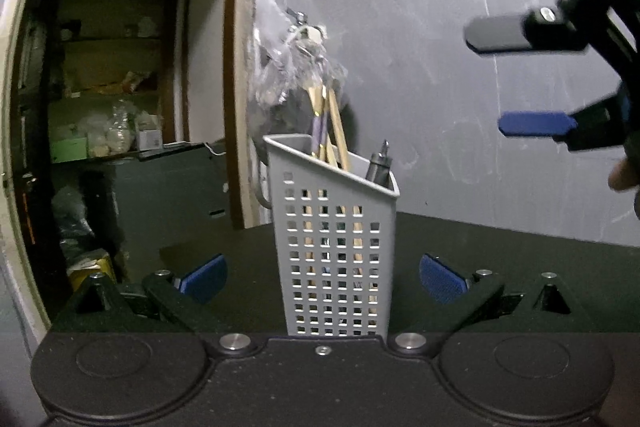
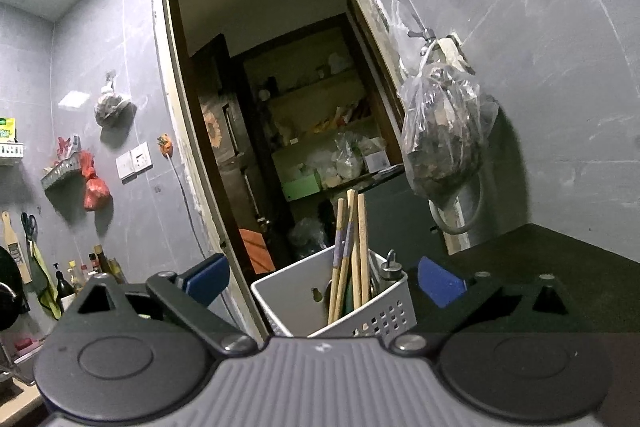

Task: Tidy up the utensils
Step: 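Lower the white caddy onto the table with the left gripper while withdrawing the right gripper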

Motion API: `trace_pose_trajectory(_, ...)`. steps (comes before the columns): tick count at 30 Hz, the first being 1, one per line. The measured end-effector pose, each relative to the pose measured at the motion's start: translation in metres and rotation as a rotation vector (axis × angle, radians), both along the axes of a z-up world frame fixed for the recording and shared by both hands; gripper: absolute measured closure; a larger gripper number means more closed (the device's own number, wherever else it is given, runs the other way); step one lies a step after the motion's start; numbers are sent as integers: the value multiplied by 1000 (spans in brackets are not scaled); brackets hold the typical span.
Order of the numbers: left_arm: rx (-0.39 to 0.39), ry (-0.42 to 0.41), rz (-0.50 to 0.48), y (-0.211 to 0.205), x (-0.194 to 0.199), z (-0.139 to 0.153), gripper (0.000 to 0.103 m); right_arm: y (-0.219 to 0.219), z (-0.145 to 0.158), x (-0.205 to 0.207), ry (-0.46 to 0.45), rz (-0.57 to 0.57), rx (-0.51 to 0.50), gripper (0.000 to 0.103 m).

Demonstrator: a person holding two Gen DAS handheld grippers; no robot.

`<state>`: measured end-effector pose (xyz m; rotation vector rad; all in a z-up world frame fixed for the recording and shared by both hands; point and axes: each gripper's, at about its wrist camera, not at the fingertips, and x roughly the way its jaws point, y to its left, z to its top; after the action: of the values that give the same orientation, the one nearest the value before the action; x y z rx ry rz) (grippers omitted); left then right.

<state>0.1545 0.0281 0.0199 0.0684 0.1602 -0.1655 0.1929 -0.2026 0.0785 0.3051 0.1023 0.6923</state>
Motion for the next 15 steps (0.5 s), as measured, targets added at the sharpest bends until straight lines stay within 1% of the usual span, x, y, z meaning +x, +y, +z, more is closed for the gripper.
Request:
trace_pose_trajectory(3, -39, -9, 38, 4, -16, 4, 1, -2, -1, -12, -13, -1, -1, 0)
trace_pose_trajectory(7, -115, -15, 79, 13, -37, 12, 1, -4, -2, -27, -28, -1, -13, 0)
trace_pose_trajectory(9, -141, -15, 102, 17, -46, 15, 1, -5, -3, -35, -33, -5, -18, 0)
trace_pose_trajectory(15, -167, -23, 128, 18, -70, 18, 1, -7, -9, -59, -36, -19, -29, 0)
